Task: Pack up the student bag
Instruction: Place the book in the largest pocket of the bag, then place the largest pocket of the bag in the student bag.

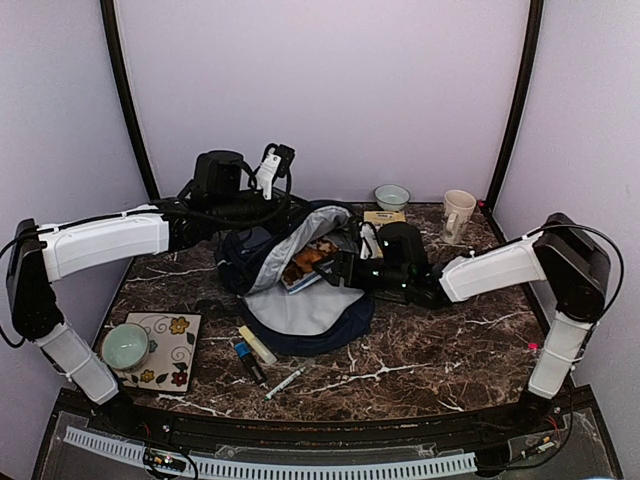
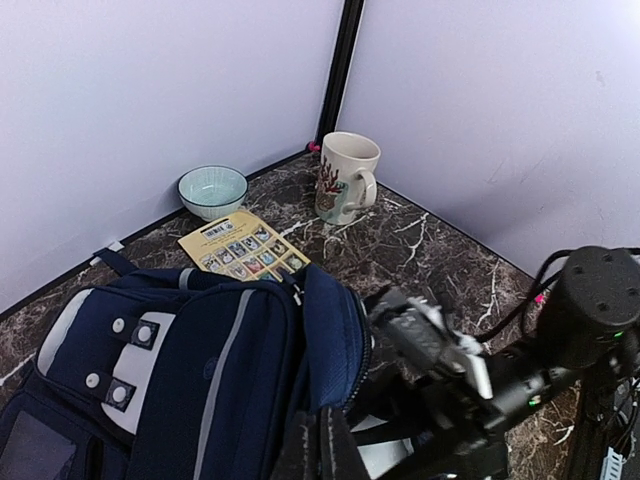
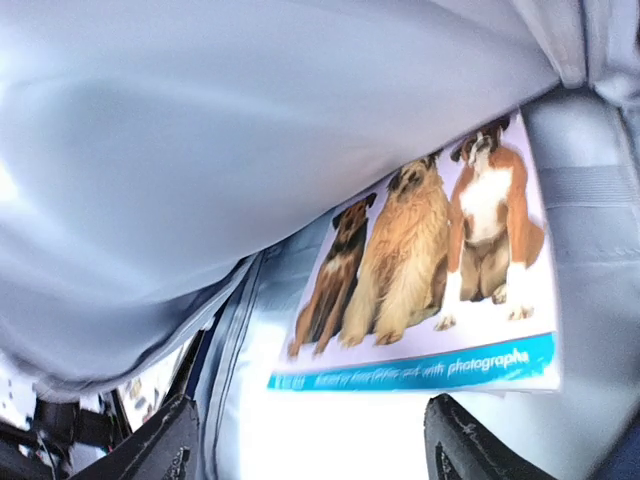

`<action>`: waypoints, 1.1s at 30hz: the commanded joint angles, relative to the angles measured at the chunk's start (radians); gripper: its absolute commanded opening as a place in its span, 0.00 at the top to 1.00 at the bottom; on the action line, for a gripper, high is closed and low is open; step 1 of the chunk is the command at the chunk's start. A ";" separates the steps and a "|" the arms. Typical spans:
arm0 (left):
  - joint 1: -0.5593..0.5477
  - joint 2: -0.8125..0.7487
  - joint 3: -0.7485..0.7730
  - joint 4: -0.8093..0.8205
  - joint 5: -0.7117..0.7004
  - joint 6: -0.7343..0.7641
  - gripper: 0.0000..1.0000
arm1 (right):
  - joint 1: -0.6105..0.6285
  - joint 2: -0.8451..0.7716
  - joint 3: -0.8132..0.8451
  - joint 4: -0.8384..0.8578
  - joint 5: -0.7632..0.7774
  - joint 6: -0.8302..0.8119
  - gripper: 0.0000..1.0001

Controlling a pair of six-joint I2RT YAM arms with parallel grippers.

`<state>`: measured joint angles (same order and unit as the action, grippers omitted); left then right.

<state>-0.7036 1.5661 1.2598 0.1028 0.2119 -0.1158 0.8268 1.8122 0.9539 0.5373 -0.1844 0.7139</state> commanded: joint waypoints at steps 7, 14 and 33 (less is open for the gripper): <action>0.070 0.081 0.063 0.083 -0.006 -0.004 1.00 | 0.005 -0.308 -0.138 -0.338 0.141 -0.222 0.15; 0.079 0.079 0.013 0.101 0.043 -0.021 1.00 | -0.025 -0.439 -0.214 -0.402 0.320 -0.262 0.03; 0.079 0.173 0.131 0.025 0.122 -0.039 0.05 | -0.329 -0.303 -0.179 -0.332 0.256 -0.217 0.00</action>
<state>-0.6338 1.7599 1.3087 0.1352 0.3576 -0.1833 0.5453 1.4445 0.7277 0.1486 0.1226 0.4736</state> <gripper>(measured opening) 0.937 0.999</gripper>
